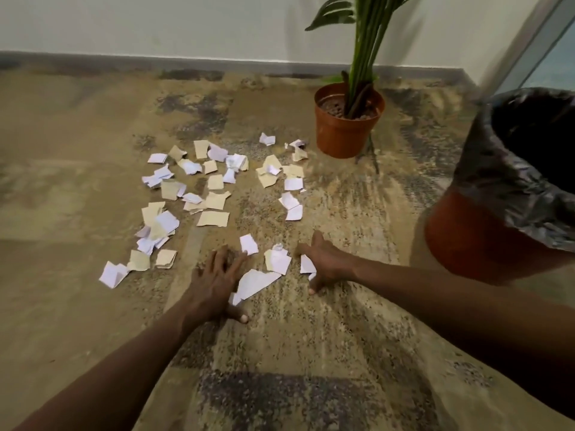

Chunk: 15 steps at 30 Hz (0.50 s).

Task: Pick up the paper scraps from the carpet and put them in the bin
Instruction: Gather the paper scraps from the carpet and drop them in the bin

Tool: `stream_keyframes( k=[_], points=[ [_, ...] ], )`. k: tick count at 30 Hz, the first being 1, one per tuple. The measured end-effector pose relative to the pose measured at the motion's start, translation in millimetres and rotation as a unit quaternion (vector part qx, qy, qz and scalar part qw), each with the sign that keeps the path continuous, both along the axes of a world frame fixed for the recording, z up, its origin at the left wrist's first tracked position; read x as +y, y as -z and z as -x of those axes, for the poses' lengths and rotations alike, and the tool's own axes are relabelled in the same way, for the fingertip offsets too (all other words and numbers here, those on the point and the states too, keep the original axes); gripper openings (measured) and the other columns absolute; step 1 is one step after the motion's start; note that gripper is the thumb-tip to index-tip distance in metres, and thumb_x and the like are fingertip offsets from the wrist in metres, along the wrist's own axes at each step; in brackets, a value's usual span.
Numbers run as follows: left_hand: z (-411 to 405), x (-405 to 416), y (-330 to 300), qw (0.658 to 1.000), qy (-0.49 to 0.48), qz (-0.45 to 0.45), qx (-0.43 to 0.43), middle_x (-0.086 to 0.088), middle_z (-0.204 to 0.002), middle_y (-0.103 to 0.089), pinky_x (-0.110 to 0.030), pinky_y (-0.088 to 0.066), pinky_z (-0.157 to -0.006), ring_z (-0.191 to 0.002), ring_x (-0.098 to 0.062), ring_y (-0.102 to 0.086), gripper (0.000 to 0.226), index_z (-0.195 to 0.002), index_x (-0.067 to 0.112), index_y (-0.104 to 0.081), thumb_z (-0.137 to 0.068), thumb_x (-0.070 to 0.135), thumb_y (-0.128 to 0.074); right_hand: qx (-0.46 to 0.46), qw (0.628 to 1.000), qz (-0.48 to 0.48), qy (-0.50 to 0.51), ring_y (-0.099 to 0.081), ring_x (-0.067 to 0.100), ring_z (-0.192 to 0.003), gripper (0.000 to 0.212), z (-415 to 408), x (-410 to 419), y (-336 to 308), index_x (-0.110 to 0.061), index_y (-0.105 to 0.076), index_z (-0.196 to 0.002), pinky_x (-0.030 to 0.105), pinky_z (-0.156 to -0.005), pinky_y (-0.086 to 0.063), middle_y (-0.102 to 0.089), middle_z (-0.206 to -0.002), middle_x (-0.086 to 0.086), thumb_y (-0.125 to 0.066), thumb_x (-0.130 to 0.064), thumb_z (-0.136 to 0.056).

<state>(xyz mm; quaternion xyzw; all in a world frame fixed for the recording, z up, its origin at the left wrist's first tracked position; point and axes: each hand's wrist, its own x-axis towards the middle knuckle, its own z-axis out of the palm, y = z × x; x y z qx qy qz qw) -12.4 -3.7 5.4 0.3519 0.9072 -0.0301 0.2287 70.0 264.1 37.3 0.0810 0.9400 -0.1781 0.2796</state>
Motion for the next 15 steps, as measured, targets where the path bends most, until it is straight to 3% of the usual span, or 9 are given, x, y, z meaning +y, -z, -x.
stream_keyframes(
  k=[2, 4, 8, 10, 13, 15],
  points=[
    [5.9, -2.2, -1.4, 0.998, -0.025, -0.057, 0.009, -0.011, -0.158, -0.006, -0.055, -0.035, -0.104, -0.143, -0.035, -0.014, 0.133, -0.153, 0.035, 0.001, -0.051, 0.079, -0.072, 0.040, 0.998, 0.036, 0.018, -0.056, 0.029, -0.104, 0.045, 8.8, -1.2, -1.4, -0.014, -0.062, -0.111, 0.031, -0.079, -0.051, -0.046, -0.122, 0.009, -0.085, -0.016, -0.073],
    [11.1, -0.8, -0.3, 0.990, -0.059, -0.127, 0.031, -0.013, -0.150, -0.023, -0.048, -0.044, -0.098, -0.133, -0.034, -0.030, 0.111, -0.152, 0.030, -0.016, -0.064, 0.070, -0.072, 0.070, 0.994, 0.066, 0.043, -0.064, 0.023, -0.088, 0.021, 22.4, -2.1, -4.3, -0.004, -0.067, -0.099, 0.027, -0.065, -0.050, -0.064, -0.108, 0.013, -0.076, -0.008, -0.081],
    [17.1, 7.0, 8.3, 0.957, -0.133, -0.254, 0.054, -0.011, -0.139, -0.035, -0.040, -0.042, -0.091, -0.124, -0.030, -0.037, 0.074, -0.147, 0.028, -0.028, -0.086, 0.056, -0.061, 0.051, 0.966, 0.236, 0.094, -0.069, 0.016, -0.062, 0.017, 50.6, -7.4, -12.2, 0.003, -0.064, -0.096, 0.027, -0.053, -0.057, -0.069, -0.086, 0.013, -0.071, -0.011, -0.087],
    [22.3, 15.3, 10.4, 0.948, -0.145, -0.277, 0.055, -0.013, -0.141, -0.036, -0.043, -0.040, -0.096, -0.126, -0.032, -0.036, 0.072, -0.147, 0.028, -0.028, -0.088, 0.058, -0.056, 0.088, 0.961, 0.240, 0.109, -0.066, 0.012, -0.055, 0.019, 67.0, -6.3, -13.9, 0.000, -0.066, -0.090, 0.030, -0.055, -0.060, -0.069, -0.077, 0.009, -0.070, -0.019, -0.089],
    [37.6, 34.6, 7.0, 0.964, -0.138, -0.224, 0.023, -0.016, -0.150, -0.032, -0.049, -0.032, -0.108, -0.135, -0.036, -0.032, 0.096, -0.152, 0.026, -0.020, -0.077, 0.067, -0.063, 0.205, 0.954, 0.145, 0.162, -0.066, 0.012, -0.079, 0.021, 94.6, 12.0, -6.5, -0.008, -0.067, -0.101, 0.040, -0.083, -0.059, -0.068, -0.096, 0.004, -0.071, -0.023, -0.088],
    [47.4, 46.2, 2.4, 0.983, -0.112, -0.143, 0.018, -0.015, -0.153, -0.032, -0.049, -0.029, -0.111, -0.136, -0.036, -0.034, 0.121, -0.154, 0.025, -0.012, -0.061, 0.081, -0.064, 0.204, 0.965, 0.075, 0.147, -0.058, 0.026, -0.113, 0.051, 109.6, 29.5, 1.1, -0.013, -0.058, -0.127, 0.043, -0.099, -0.049, -0.058, -0.129, 0.013, -0.074, -0.034, -0.084]
  ],
)
